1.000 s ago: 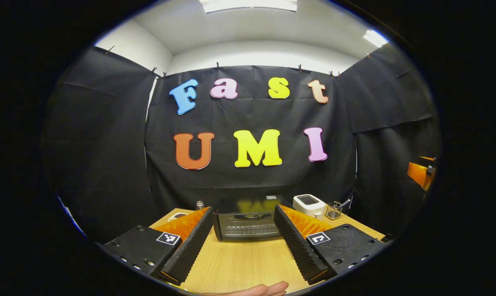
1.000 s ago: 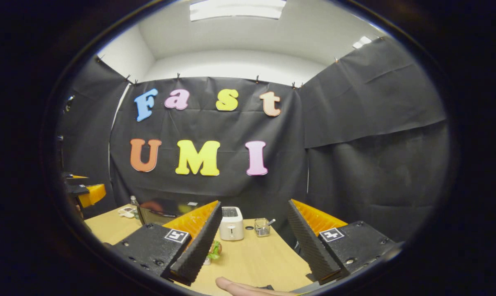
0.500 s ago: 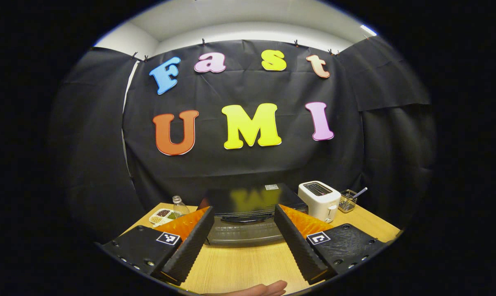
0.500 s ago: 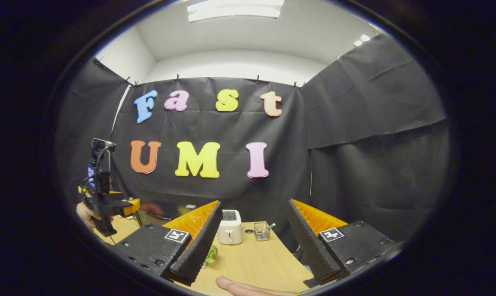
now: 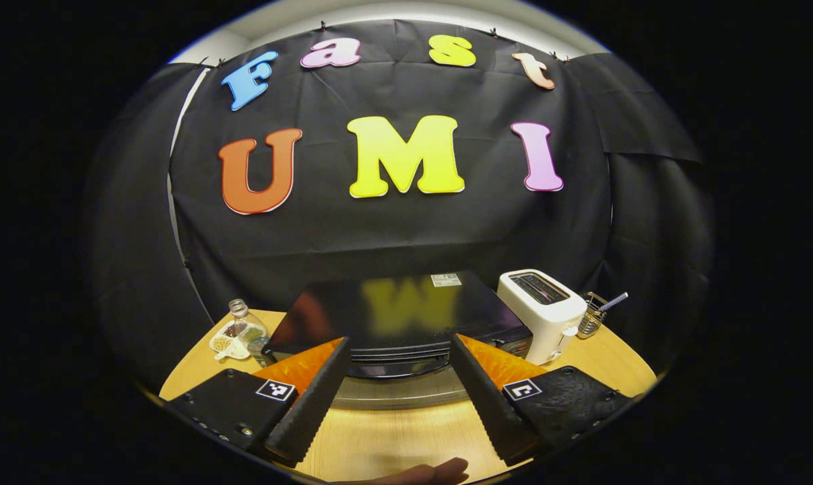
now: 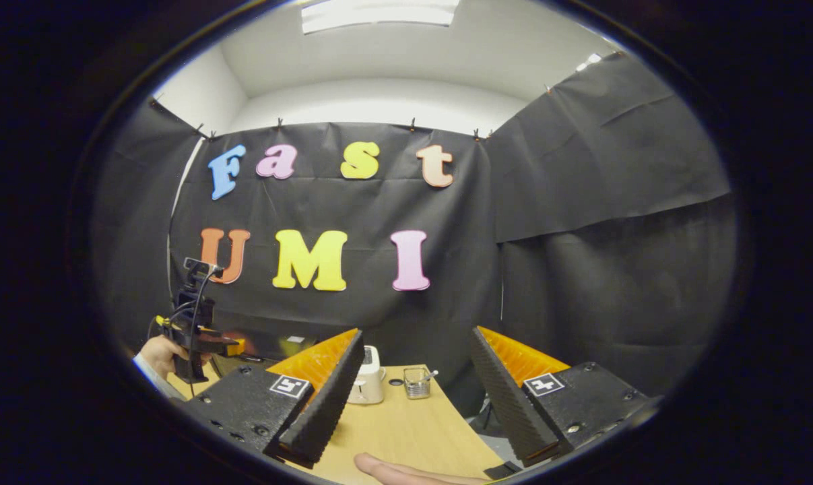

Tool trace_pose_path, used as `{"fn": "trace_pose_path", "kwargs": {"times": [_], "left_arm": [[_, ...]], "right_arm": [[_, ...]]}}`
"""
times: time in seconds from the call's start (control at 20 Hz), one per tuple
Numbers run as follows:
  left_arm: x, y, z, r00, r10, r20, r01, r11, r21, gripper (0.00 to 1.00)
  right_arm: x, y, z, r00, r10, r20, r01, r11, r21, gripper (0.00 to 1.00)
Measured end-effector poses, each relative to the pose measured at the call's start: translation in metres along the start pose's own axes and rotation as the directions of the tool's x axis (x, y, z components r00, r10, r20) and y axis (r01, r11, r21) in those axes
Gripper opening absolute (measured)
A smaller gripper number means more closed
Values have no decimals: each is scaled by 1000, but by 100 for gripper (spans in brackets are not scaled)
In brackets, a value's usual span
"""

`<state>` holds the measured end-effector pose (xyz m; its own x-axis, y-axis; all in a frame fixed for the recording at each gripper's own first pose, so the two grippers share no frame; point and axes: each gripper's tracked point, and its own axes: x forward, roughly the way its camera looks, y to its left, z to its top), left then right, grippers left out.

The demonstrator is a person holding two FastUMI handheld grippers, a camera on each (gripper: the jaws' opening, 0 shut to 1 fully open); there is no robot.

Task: Open the electric oven with the left hand, put the food in, and close the electric oven.

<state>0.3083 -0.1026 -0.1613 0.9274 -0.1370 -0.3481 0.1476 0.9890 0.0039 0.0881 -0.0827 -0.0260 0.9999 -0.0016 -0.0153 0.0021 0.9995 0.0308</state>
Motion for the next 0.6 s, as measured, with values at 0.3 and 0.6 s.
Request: {"fn": "trace_pose_path", "kwargs": {"times": [0.3,0.6], "left_arm": [[31,0,-27,992,12,-122,-13,1000,-7,96],[43,7,-39,985,27,-171,-34,999,-36,100]], "right_arm": [[11,-17,-6,997,-72,12,72,997,9,100],[13,-12,-12,998,-60,0,60,998,19,90]]}}
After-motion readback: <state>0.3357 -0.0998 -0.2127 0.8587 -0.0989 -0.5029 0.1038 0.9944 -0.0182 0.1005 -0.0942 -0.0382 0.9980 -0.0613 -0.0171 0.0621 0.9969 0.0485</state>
